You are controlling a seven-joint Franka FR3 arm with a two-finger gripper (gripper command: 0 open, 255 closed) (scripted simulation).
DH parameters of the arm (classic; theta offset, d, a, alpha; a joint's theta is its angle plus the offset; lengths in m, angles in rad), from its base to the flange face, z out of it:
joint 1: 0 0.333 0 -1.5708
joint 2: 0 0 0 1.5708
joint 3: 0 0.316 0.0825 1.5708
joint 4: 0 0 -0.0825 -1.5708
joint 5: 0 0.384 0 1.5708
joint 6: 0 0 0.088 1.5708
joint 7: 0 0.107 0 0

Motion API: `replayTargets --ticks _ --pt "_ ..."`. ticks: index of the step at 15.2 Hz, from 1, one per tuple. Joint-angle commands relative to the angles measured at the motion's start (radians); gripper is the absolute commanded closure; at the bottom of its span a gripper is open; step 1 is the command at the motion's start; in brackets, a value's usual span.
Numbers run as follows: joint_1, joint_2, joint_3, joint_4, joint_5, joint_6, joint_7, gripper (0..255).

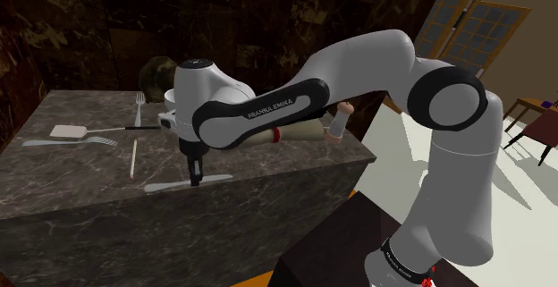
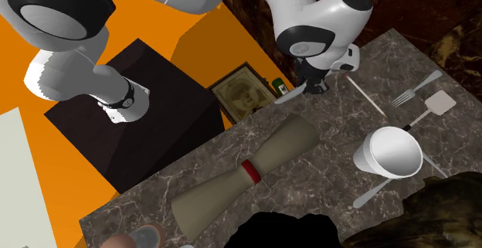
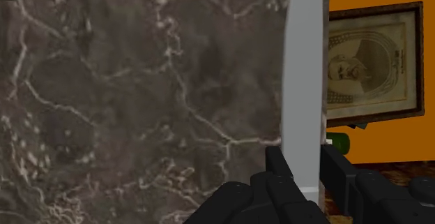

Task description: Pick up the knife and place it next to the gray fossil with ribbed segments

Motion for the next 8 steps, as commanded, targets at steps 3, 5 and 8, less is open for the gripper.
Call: replayTargets --ticks 3,5,8 --pt "-0.002 -0.022 0.004 0.02 0.008 -0.042 -0.005 255" --pt "-0.003 -0.032 0.006 0.032 0.012 -0.064 -0.007 255" --pt "-0.004 -0.047 0.008 0.052 0.017 -0.099 -0.01 255"
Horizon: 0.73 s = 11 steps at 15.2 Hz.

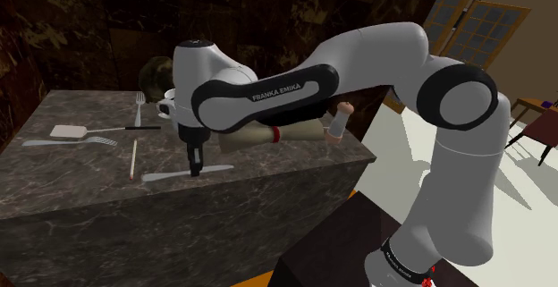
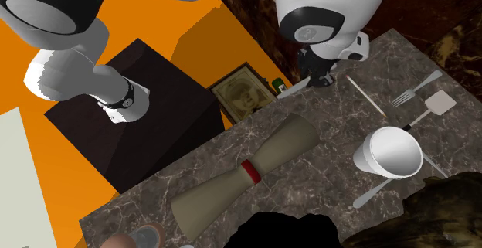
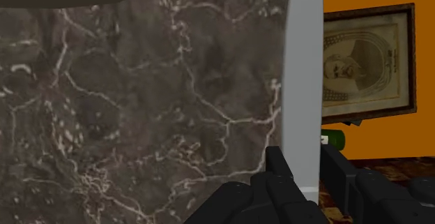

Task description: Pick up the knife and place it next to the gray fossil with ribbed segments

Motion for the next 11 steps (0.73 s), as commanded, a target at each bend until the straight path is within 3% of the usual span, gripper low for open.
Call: replayTargets --ticks 1,11 --pt "-0.001 -0.011 0.002 0.012 0.004 -0.023 -0.002 255" --pt "-0.001 -0.045 0.007 0.099 0.017 -0.143 -0.01 255"
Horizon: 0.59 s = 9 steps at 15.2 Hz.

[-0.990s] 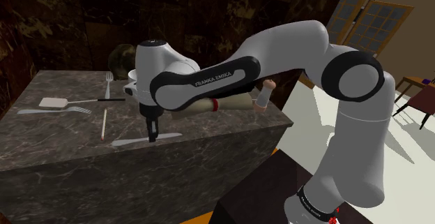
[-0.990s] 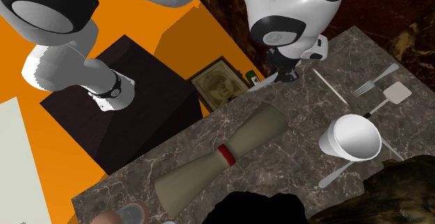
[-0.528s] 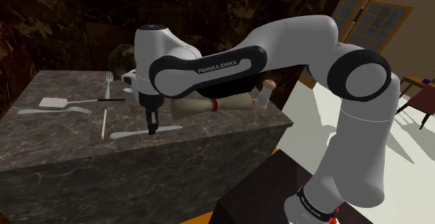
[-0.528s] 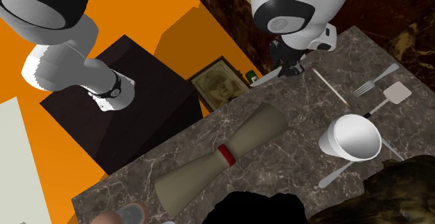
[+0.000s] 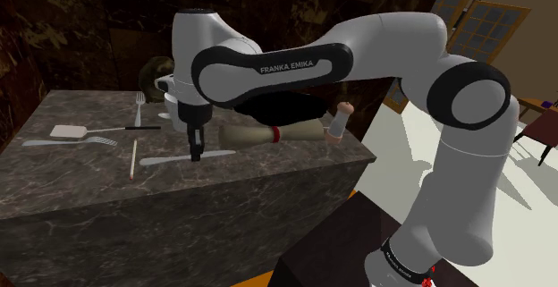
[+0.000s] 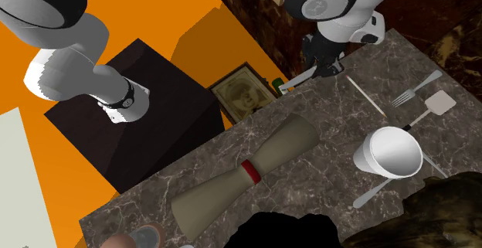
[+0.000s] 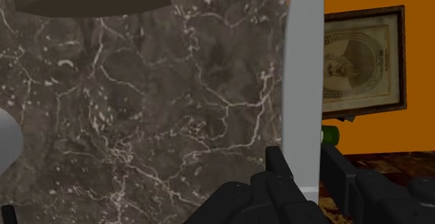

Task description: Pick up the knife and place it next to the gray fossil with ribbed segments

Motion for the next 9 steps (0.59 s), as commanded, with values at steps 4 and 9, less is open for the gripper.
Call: replayTargets --ticks 4,9 --pt "0.002 -0.009 0.002 0.057 0.004 -0.066 -0.003 255" --pt "0.004 -0.014 0.004 0.118 0.006 -0.131 -0.005 255"
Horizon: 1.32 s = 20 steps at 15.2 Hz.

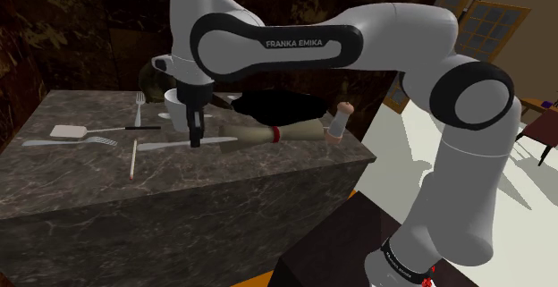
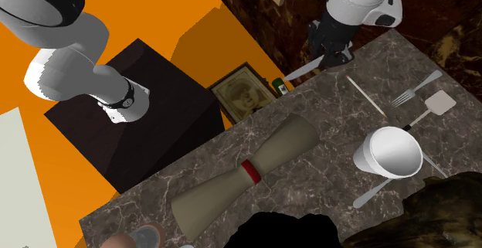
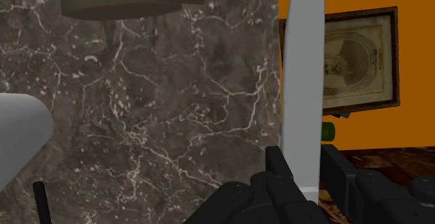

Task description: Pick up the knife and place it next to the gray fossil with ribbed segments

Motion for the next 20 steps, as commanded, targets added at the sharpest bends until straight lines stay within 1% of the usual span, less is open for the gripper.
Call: replayTargets --ticks 1,2,7,12,20 --pt "0.001 -0.004 0.001 0.025 0.001 -0.029 -0.001 255" --pt "0.001 -0.005 0.001 0.03 0.002 -0.035 -0.001 255" --pt "-0.076 -0.18 -0.022 -0.206 0.054 0.033 -0.098 255" --pt "-0.135 -0.331 -0.063 -0.39 0.095 0.071 -0.206 255" --pt "-0.209 -0.531 -0.158 -0.613 0.121 0.095 -0.385 255"
